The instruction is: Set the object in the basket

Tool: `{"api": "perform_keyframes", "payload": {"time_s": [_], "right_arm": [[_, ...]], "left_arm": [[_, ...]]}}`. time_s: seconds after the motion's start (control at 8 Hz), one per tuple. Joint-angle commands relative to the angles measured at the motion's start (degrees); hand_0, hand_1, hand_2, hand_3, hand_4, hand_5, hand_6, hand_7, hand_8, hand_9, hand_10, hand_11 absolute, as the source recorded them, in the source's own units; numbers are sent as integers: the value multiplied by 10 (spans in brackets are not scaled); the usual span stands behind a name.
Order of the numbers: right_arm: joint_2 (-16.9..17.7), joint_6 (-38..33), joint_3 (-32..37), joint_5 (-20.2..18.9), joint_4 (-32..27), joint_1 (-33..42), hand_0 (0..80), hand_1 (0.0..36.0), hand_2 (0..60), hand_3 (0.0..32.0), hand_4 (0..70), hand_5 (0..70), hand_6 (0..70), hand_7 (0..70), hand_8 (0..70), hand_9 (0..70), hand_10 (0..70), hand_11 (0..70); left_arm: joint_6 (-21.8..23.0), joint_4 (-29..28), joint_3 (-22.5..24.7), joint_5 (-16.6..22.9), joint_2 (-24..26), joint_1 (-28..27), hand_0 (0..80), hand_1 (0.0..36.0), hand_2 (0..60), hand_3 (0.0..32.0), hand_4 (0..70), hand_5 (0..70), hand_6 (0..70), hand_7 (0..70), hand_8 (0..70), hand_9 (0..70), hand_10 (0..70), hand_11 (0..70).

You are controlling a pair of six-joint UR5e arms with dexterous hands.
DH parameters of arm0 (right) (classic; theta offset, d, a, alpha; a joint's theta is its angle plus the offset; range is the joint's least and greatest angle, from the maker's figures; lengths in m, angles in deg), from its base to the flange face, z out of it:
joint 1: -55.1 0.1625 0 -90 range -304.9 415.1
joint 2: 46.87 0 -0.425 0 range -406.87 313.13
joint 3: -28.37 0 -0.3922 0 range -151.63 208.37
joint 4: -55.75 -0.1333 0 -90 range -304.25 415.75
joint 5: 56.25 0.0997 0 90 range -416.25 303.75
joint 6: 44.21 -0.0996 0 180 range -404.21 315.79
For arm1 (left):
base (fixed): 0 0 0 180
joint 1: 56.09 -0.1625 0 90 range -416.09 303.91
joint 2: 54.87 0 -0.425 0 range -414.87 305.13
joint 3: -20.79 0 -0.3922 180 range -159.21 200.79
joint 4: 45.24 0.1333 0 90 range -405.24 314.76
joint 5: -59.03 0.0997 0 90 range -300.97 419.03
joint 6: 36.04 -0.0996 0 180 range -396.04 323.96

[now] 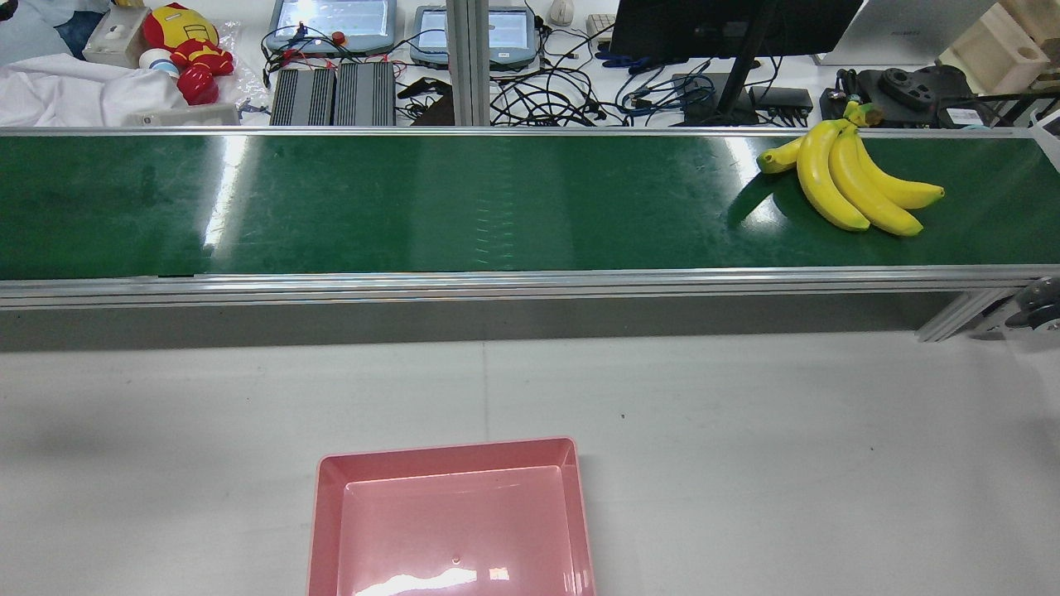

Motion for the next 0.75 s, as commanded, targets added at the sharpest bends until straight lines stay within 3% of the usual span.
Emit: {"api": "perform_keyframes", "payload": {"time_s": [0.0,0.12,0.25,0.62], "right_arm": [[-1,0,-1,0,0,1,0,0,0,0,0,0,0,0,0,0,0,0],[0,0,0,0,0,1,0,0,0,0,0,0,0,0,0,0,0,0],[0,0,0,0,0,1,0,0,0,0,0,0,0,0,0,0,0,0],[0,0,0,0,0,1,0,0,0,0,0,0,0,0,0,0,0,0]], "left_arm": [[-1,-15,-4,-4,-21,-2,476,54,0,28,110,60,10,38,87,62,0,2],[-1,-43,-18,-5,-39,-3,485,64,0,0,178,40,15,37,73,55,0,0],[2,-62,-37,-4,-42,-1,490,70,0,0,181,45,8,37,67,50,6,19],[2,-71,-38,0,-53,-1,489,73,0,38,127,78,2,45,74,61,21,40]]}}
